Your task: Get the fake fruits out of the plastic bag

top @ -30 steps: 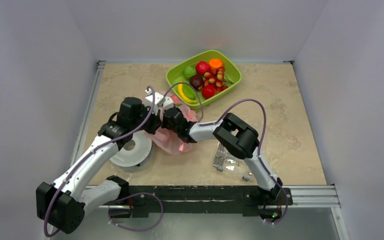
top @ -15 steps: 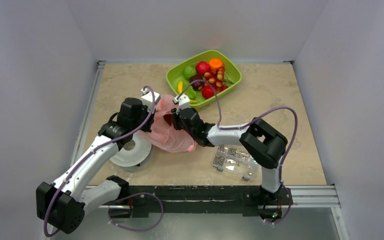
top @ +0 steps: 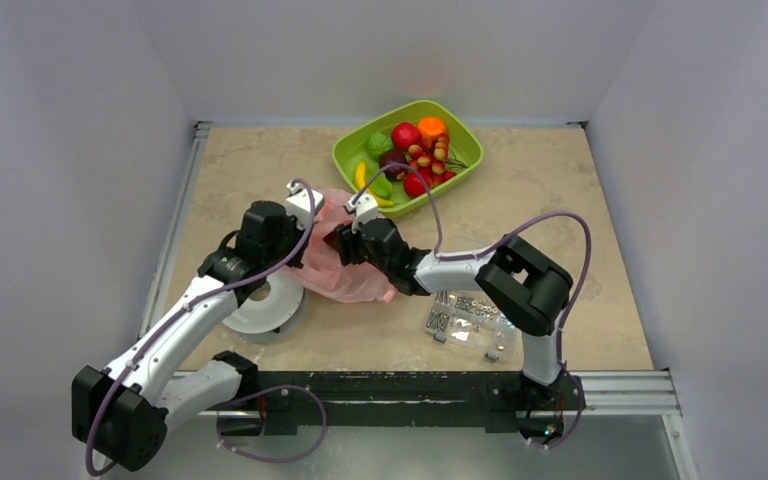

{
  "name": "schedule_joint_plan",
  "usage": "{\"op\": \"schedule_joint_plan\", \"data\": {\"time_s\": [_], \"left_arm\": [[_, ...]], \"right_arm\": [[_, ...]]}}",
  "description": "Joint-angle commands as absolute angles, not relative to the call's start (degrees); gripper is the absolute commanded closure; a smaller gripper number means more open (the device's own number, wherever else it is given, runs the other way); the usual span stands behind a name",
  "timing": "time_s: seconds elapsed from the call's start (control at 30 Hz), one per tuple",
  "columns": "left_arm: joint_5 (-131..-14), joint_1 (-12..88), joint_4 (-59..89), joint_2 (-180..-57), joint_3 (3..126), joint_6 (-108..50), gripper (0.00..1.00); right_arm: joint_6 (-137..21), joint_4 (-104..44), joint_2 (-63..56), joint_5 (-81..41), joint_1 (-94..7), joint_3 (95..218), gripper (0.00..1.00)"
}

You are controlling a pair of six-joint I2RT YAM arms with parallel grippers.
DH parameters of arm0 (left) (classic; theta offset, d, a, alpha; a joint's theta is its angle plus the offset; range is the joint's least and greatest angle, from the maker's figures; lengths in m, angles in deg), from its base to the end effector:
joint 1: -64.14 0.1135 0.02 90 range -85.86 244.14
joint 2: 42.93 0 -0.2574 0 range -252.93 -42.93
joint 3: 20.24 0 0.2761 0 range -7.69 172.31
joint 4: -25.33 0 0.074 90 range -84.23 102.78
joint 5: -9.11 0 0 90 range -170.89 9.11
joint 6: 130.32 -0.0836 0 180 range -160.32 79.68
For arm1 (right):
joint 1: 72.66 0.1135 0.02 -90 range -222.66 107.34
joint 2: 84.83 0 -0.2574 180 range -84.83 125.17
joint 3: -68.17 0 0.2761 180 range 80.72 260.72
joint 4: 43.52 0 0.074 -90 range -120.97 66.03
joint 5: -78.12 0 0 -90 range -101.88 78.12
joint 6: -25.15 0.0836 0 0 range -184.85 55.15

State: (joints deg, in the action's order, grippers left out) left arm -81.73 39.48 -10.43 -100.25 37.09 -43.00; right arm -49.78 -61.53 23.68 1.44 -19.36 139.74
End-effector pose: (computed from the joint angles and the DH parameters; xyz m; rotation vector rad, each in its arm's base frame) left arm 0.2595 -0.1178 0.2381 0.5123 2.1413 -0.1992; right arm 0.2959 0.3648 0.1413 -0.4797 1.8754 0.5878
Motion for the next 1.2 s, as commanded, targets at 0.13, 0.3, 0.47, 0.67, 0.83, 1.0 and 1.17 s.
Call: {"op": "schedule_joint_plan", "data": {"time_s": [0.13, 0.3, 0.47, 0.67, 0.83, 1.0, 1.17], "left_arm": [[-81.15, 37.86, -9.85, -102.34, 38.37, -45.36, 1.00], [-81.15, 36.16, -10.33, -103.11, 38.21, -46.35, 1.00], [-82.65, 34.01, -10.93, -104.05, 38.29, -46.99, 1.00], [-83.35, 33.64, -10.53, -103.88, 38.01, -46.87, 1.00], [-83.36, 33.62, -10.51, -103.77, 37.93, -46.74, 1.00], [-84.03, 33.59, -10.15, -103.91, 37.85, -46.27, 1.00], [-85.91, 33.71, -9.97, -103.83, 37.99, -45.57, 1.00]], "right_arm": [[-47.73, -65.34, 30.36, 1.75, -19.48, 147.09, 0.40], [-46.70, -67.32, 33.70, 3.52, -19.48, 149.72, 0.25], [-48.35, -68.95, 38.56, 5.64, -19.48, 153.31, 0.19], [-49.70, -69.24, 42.58, 5.55, -19.48, 157.56, 0.34], [-50.16, -67.68, 43.60, 5.69, -19.44, 159.89, 0.47], [-50.57, -67.73, 41.51, 5.24, -19.48, 158.77, 0.65], [-50.25, -67.36, 34.12, 3.98, -19.52, 152.47, 0.76]]}}
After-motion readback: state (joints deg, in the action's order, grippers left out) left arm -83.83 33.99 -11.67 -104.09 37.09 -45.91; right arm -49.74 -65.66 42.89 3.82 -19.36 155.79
